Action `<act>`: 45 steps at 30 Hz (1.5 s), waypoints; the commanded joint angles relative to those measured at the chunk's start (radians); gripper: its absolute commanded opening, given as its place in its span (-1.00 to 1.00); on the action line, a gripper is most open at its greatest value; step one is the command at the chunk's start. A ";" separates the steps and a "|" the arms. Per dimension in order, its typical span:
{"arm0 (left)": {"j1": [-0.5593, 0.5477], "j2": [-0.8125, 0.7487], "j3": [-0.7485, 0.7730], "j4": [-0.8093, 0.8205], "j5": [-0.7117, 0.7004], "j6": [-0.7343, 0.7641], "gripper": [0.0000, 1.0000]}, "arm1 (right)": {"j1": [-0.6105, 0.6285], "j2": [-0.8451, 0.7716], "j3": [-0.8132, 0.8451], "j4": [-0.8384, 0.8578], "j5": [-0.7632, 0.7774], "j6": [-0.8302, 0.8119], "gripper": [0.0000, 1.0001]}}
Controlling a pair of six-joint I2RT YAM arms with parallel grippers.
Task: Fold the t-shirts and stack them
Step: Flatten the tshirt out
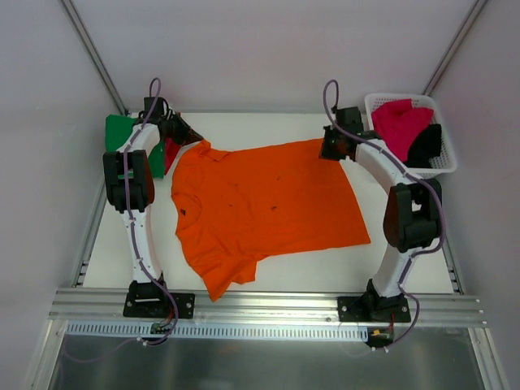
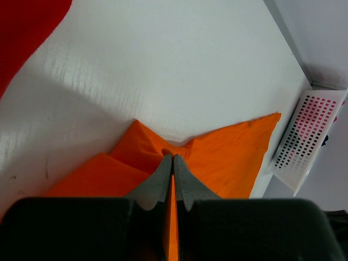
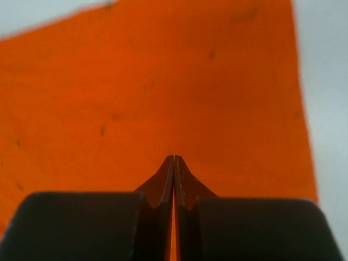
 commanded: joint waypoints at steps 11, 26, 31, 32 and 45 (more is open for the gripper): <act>-0.011 -0.031 -0.014 0.031 0.028 -0.010 -1.00 | 0.173 -0.317 -0.583 0.091 0.129 0.146 -0.99; -0.033 -0.208 -0.156 0.034 -0.189 0.079 0.86 | 0.290 -0.429 -0.741 0.035 0.229 0.178 -0.99; -0.108 -0.504 -0.360 0.061 -0.386 0.162 0.93 | 0.289 -0.450 -0.744 0.029 0.243 0.172 -0.99; -0.125 -0.552 -0.397 0.069 -0.416 0.180 0.93 | 0.290 -0.454 -0.744 0.026 0.244 0.171 -0.99; -0.395 -1.161 -1.132 -0.108 -0.550 0.135 -1.00 | 0.289 -0.582 -0.790 -0.005 0.241 0.163 -0.99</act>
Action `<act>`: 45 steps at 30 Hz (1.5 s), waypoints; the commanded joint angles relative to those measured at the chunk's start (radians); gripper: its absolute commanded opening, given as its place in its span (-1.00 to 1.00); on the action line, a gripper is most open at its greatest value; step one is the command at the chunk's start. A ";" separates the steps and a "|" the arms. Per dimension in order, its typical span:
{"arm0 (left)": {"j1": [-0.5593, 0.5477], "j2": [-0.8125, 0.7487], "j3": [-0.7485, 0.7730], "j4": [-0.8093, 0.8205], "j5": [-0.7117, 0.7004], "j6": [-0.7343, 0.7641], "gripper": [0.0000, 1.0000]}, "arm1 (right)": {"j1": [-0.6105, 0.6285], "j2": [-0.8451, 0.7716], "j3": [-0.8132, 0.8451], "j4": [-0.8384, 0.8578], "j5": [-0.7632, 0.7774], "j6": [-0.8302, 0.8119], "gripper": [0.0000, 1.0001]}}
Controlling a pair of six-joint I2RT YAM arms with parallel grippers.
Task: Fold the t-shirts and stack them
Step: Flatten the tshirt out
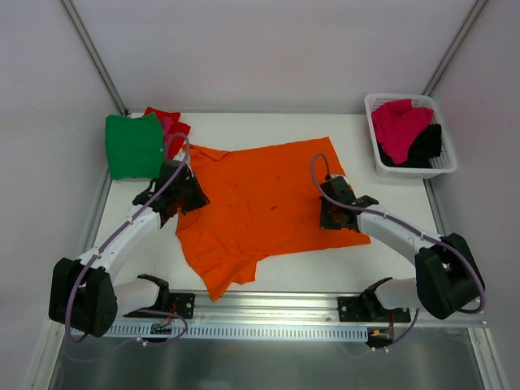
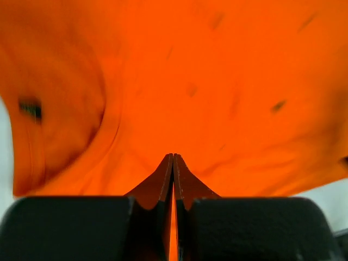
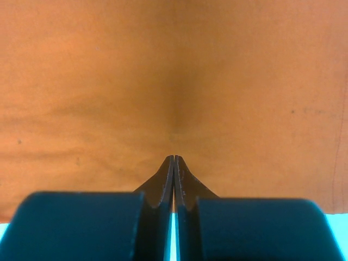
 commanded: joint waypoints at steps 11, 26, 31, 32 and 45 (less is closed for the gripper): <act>-0.289 -0.104 -0.220 -0.259 -0.036 -0.133 -1.00 | 0.001 -0.158 -0.027 -0.029 0.005 0.006 -0.99; -0.380 0.148 -0.246 -0.421 -0.117 -0.223 -1.00 | 0.001 -0.235 -0.050 -0.041 0.003 0.000 -0.99; -0.397 0.064 -0.321 -0.432 -0.054 -0.349 -1.00 | -0.001 -0.259 -0.053 -0.052 0.011 -0.005 -0.99; -0.399 0.044 -0.333 -0.438 -0.050 -0.404 -1.00 | 0.001 -0.264 -0.052 -0.052 0.009 -0.004 -0.99; -0.515 -0.296 -0.301 -0.884 -0.087 -0.686 -1.00 | -0.005 -0.333 -0.063 -0.068 -0.026 -0.011 -0.99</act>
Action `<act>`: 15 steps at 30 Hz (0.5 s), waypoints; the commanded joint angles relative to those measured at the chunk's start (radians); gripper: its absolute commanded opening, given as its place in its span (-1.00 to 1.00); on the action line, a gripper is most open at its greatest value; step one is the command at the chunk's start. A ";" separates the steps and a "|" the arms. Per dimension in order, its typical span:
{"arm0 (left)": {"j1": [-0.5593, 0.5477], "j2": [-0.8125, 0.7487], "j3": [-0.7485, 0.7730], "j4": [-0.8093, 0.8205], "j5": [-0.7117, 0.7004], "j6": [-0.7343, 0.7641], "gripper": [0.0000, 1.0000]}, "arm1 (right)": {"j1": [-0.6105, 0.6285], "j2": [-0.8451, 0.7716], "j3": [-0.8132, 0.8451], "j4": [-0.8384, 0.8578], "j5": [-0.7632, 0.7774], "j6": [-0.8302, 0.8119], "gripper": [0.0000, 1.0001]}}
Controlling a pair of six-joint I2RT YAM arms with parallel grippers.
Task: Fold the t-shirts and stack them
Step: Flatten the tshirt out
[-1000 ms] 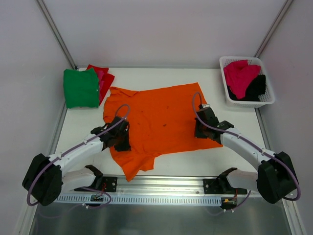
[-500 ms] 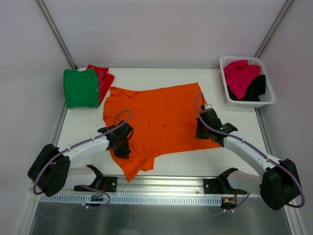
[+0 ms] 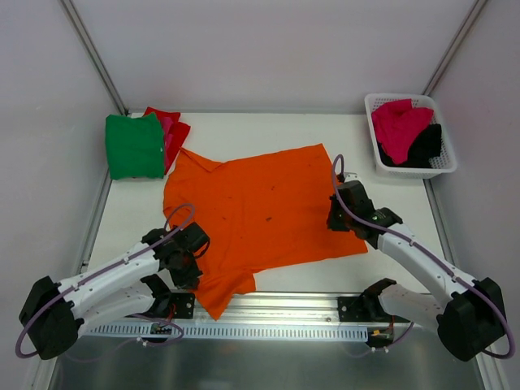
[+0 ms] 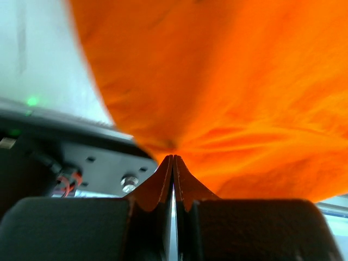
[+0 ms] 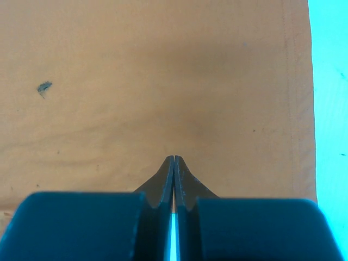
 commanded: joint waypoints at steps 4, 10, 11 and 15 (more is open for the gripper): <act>-0.048 -0.078 0.036 -0.220 -0.007 -0.139 -1.00 | -0.008 -0.039 -0.016 -0.009 -0.028 -0.012 -0.99; -0.186 0.071 0.303 -0.250 -0.177 -0.141 -1.00 | -0.010 -0.030 -0.024 0.006 -0.034 -0.014 -0.99; -0.188 0.132 0.341 -0.250 -0.214 -0.113 -0.89 | -0.010 -0.030 -0.022 0.006 -0.033 -0.015 -0.99; -0.168 0.267 0.563 -0.219 -0.416 0.063 0.06 | -0.011 -0.031 -0.024 0.005 -0.019 -0.017 -0.99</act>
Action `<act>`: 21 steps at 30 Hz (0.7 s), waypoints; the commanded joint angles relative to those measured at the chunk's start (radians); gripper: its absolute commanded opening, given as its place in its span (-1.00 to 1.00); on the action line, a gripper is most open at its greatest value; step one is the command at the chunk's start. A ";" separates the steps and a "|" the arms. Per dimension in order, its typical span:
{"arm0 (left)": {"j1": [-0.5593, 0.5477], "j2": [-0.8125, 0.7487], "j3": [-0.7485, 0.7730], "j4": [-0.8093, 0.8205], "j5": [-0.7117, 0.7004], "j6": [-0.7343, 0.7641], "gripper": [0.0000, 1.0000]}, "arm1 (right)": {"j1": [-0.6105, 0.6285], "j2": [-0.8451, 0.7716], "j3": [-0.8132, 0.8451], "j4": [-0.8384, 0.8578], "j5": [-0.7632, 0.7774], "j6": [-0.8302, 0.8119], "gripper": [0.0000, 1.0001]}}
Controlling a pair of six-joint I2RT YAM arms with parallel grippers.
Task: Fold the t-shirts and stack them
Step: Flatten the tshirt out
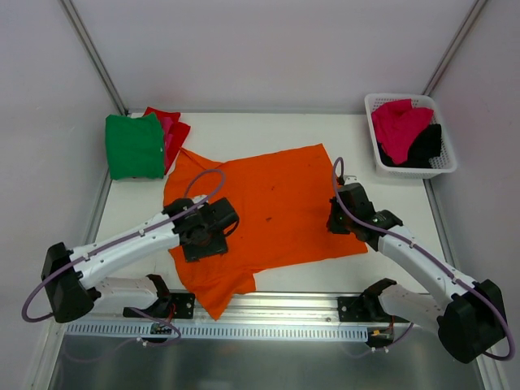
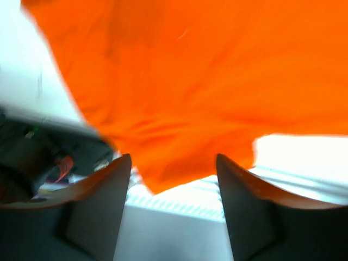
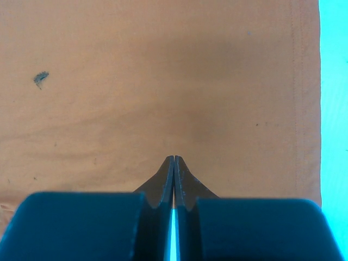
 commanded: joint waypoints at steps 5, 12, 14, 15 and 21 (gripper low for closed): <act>0.296 0.099 0.202 0.290 -0.113 0.402 0.72 | -0.006 -0.010 -0.002 0.000 0.002 -0.001 -0.99; 0.637 0.334 0.394 0.604 0.050 0.589 0.85 | -0.004 -0.028 0.000 -0.018 0.002 0.013 -0.99; 0.732 0.471 0.515 0.622 0.117 0.608 0.82 | -0.004 -0.032 0.000 -0.023 -0.003 0.018 -0.99; 0.760 0.522 0.561 0.630 0.148 0.621 0.80 | -0.004 -0.035 -0.002 -0.024 -0.003 0.021 -0.99; 0.921 0.831 0.868 0.651 0.301 0.629 0.82 | -0.006 -0.041 -0.019 -0.035 0.019 0.025 -0.97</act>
